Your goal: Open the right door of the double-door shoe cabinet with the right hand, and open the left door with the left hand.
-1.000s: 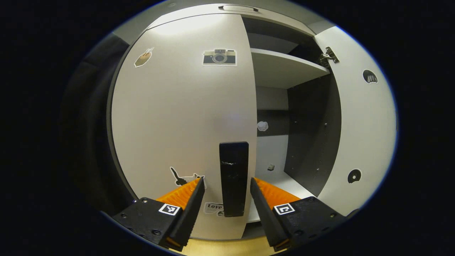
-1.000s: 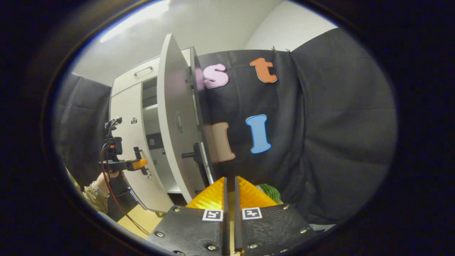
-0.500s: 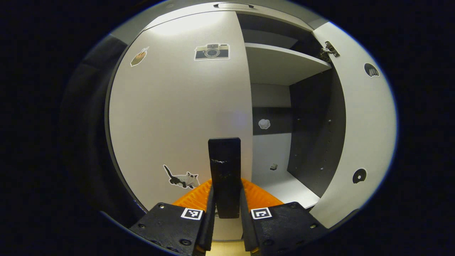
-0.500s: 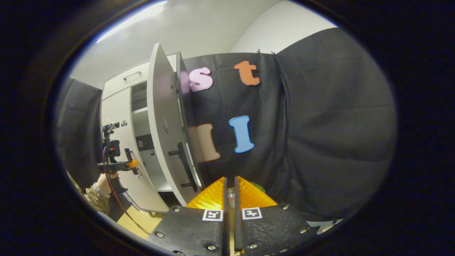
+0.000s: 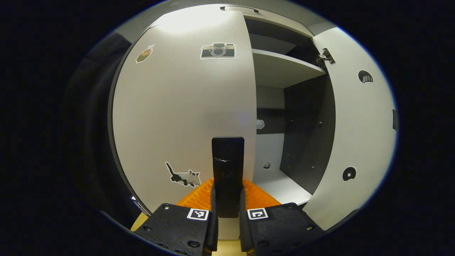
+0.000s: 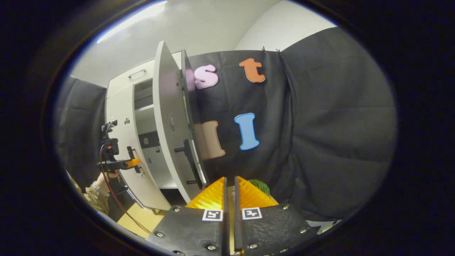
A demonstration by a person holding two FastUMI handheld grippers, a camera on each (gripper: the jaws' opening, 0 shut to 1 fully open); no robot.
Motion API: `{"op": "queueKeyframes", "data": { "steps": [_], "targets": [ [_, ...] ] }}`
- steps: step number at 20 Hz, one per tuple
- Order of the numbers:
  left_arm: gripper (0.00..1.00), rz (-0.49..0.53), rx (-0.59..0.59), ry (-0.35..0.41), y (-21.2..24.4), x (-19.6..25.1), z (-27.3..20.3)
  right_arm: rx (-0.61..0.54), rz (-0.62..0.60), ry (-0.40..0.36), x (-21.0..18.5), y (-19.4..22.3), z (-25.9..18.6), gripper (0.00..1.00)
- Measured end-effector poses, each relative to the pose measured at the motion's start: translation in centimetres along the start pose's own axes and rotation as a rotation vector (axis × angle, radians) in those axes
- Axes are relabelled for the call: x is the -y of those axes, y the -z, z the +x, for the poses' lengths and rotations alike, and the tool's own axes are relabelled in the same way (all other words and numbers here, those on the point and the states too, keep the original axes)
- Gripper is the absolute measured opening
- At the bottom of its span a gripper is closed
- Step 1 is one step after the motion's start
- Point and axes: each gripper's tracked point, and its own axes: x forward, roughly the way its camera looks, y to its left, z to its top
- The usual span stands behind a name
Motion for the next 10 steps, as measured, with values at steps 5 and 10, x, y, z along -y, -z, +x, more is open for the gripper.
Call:
{"op": "queueKeyframes", "data": {
  "steps": [5, 10],
  "targets": [
    [0.24, 0.004, 0.001, 0.028, 0.1, -0.3, -2.1, -0.02, -0.002, -0.058, -2.1, 1.0, 0.3, 0.05],
    [0.23, 0.001, -0.004, 0.056, 0.2, -0.8, -4.0, -0.039, -0.033, -0.106, -4.3, 1.2, 1.7, 0.05]
  ]
}}
